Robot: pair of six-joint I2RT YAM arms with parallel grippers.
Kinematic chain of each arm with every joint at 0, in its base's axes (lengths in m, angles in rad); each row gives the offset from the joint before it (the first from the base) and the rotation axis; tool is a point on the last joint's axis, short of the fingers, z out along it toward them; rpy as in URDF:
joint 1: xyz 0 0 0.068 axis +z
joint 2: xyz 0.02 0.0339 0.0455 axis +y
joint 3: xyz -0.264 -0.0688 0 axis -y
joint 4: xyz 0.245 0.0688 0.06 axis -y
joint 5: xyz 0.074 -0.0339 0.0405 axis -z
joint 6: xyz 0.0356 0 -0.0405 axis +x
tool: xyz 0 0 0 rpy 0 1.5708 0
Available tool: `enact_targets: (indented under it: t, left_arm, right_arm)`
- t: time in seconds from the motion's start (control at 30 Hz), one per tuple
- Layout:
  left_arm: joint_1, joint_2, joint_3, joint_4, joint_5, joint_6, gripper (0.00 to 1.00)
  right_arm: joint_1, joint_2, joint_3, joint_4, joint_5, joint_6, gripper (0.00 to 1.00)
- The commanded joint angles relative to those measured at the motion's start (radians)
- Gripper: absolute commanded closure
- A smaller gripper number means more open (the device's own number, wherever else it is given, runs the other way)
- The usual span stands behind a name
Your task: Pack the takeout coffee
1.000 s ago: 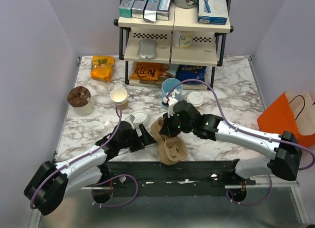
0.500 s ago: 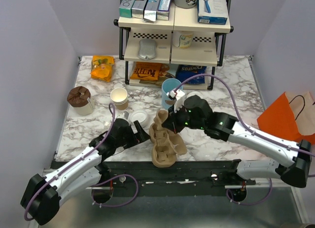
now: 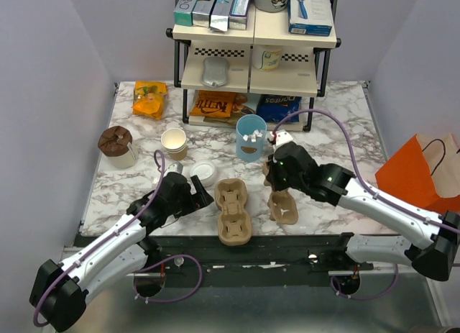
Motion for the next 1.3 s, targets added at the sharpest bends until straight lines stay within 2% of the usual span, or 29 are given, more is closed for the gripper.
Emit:
enact_targets:
  t: [0.0,0.13,0.17,0.2,0.27,0.3,0.37,0.4,0.47,0.5,0.53,0.6,0.63,0.67,0.73,0.87,0.97,1.27]
  left_arm:
    - [0.005,-0.024,0.044,-0.098,-0.088,0.016,0.01]
    - [0.005,-0.034,0.075,-0.148,-0.139,0.016,0.01]
    - [0.005,-0.038,0.080,-0.155,-0.148,0.016,0.01]
    - [0.006,-0.047,0.083,-0.161,-0.148,0.016,0.01]
    - [0.005,-0.057,0.089,-0.164,-0.153,0.018,0.01]
    - [0.006,-0.065,0.089,-0.170,-0.154,0.018,0.01]
    - [0.006,-0.076,0.095,-0.176,-0.157,0.023,0.01]
    - [0.006,-0.085,0.097,-0.176,-0.157,0.024,0.01]
    - [0.006,-0.097,0.101,-0.178,-0.154,0.032,0.01]
    - [0.008,-0.110,0.103,-0.181,-0.153,0.036,0.01]
    - [0.006,-0.117,0.107,-0.184,-0.153,0.038,0.01]
    - [0.009,-0.136,0.115,-0.200,-0.157,0.049,0.01]
    - [0.008,-0.142,0.126,-0.210,-0.174,0.052,0.01]
    - [0.008,-0.146,0.129,-0.220,-0.185,0.050,0.01]
    - [0.011,-0.160,0.135,-0.242,-0.208,0.040,0.01]
    - [0.011,-0.168,0.129,-0.244,-0.202,0.024,0.01]
    - [0.012,-0.169,0.117,-0.237,-0.199,0.015,0.01]
    - [0.018,-0.174,0.071,-0.211,-0.179,-0.020,0.01]
  right_arm:
    - [-0.032,0.071,-0.090,0.009,0.022,0.037,0.99]
    - [-0.046,0.167,-0.111,0.071,0.000,0.043,0.99]
    - [-0.049,0.187,-0.105,0.069,0.000,0.040,0.96]
    - [-0.049,0.203,-0.099,0.069,0.000,0.040,0.80]
    - [-0.051,0.220,-0.079,0.072,-0.006,0.019,0.67]
    - [-0.051,0.217,-0.074,0.076,-0.009,0.009,0.55]
    - [-0.049,0.173,-0.070,0.109,-0.050,-0.059,0.42]
    - [-0.049,0.155,-0.073,0.124,-0.075,-0.093,0.31]
    - [-0.049,0.087,-0.079,0.189,-0.184,-0.226,0.22]
    - [-0.049,0.064,-0.094,0.216,-0.233,-0.285,0.10]
    - [-0.049,0.034,-0.108,0.249,-0.367,-0.349,0.00]
    - [-0.045,-0.033,-0.133,0.342,-0.501,-0.524,0.00]
    - [-0.040,-0.050,-0.163,0.368,-0.641,-0.582,0.00]
    - [-0.031,-0.062,-0.180,0.437,-0.690,-0.653,0.00]
    - [-0.031,-0.049,-0.191,0.432,-0.853,-0.751,0.00]
    - [0.020,0.103,-0.084,0.210,-0.858,-0.987,0.00]
    - [0.035,0.216,-0.018,0.155,-0.819,-1.051,0.00]
    - [0.072,0.422,0.045,0.157,-0.792,-1.043,0.00]
